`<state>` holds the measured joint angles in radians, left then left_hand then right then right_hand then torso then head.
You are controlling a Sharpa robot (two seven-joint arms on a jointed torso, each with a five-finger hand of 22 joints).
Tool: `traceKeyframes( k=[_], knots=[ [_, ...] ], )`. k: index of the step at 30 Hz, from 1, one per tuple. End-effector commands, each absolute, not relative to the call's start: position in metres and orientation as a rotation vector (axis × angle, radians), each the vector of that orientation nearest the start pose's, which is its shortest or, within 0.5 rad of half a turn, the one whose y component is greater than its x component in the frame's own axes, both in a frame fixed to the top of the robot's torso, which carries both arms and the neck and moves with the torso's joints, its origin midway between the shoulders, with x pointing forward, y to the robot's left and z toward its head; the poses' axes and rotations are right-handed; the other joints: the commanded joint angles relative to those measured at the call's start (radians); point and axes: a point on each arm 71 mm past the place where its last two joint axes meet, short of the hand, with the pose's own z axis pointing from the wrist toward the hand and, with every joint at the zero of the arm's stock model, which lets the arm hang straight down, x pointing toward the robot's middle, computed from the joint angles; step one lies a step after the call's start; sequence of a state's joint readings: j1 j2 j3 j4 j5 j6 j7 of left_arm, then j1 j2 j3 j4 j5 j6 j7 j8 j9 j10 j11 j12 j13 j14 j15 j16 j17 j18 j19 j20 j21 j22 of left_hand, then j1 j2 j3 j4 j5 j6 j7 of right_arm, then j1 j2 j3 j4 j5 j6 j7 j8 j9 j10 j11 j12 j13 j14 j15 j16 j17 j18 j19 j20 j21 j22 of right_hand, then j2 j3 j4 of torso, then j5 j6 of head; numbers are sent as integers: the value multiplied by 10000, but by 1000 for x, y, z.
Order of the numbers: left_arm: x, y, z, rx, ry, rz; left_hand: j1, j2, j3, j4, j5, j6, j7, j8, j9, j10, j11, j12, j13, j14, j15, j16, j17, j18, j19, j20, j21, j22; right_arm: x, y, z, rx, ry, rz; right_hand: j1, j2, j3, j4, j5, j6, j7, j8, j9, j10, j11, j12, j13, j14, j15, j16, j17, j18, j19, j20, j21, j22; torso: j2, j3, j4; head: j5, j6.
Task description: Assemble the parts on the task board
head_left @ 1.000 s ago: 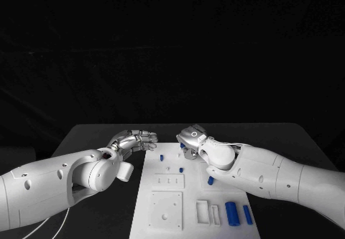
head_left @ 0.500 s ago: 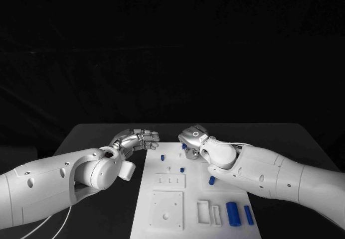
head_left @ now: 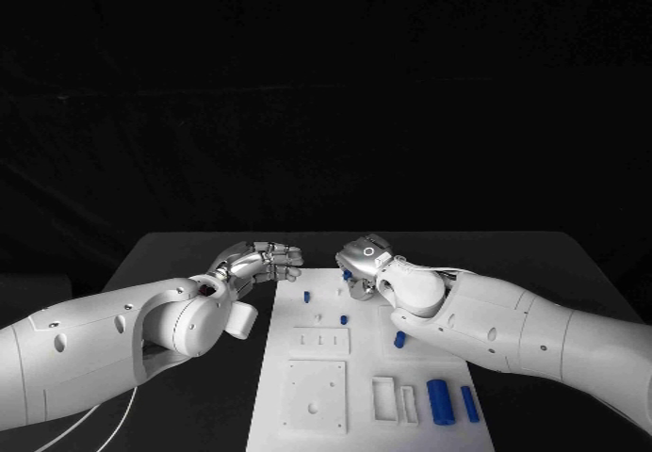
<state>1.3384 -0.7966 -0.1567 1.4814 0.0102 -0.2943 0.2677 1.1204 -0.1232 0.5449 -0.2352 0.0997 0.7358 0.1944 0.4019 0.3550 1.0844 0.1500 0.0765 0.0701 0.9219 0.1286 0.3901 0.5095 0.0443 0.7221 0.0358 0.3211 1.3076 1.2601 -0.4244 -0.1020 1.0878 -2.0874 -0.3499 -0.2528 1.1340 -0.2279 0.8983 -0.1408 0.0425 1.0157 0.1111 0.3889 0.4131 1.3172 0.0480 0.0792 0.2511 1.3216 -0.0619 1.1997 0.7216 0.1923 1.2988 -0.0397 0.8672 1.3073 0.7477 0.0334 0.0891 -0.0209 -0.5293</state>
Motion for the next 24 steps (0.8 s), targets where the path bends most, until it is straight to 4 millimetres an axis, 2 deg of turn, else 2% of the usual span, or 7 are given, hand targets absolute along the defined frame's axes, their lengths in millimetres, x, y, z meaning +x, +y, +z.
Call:
traceKeyframes(
  k=[1, 24],
  knots=[
    [506, 196, -161, -10714, 15659, -14772, 36, -2, 27, -51, 57, -38, 87, -64, -4, -12, 84, -58, -8, -13, 59, -68, -12, 27, -77, -25, 39, 229, 550, -96, -182, -6735, 13276, 2165, 100, -13, 70, 15, 63, 33, 17, 19, 10, -11, 46, -69, -9, -68, 22, 68, -14, 695, 27, -20, 68, 216, 2, -2, 0, 9, -4],
    [507, 199, -161, -10721, 15609, -14709, 34, -3, 37, -66, 57, -36, 87, -68, 1, -11, 76, -63, -7, -14, 59, -70, -11, 27, -82, -25, 46, 229, 548, -95, -177, -6621, 12974, 2129, 125, -15, 88, 4, 63, 43, 14, 23, 12, -1, 44, -71, -14, -71, 19, 78, -28, 695, 21, -23, 83, 214, 4, -3, -17, 52, -10]
  ],
)
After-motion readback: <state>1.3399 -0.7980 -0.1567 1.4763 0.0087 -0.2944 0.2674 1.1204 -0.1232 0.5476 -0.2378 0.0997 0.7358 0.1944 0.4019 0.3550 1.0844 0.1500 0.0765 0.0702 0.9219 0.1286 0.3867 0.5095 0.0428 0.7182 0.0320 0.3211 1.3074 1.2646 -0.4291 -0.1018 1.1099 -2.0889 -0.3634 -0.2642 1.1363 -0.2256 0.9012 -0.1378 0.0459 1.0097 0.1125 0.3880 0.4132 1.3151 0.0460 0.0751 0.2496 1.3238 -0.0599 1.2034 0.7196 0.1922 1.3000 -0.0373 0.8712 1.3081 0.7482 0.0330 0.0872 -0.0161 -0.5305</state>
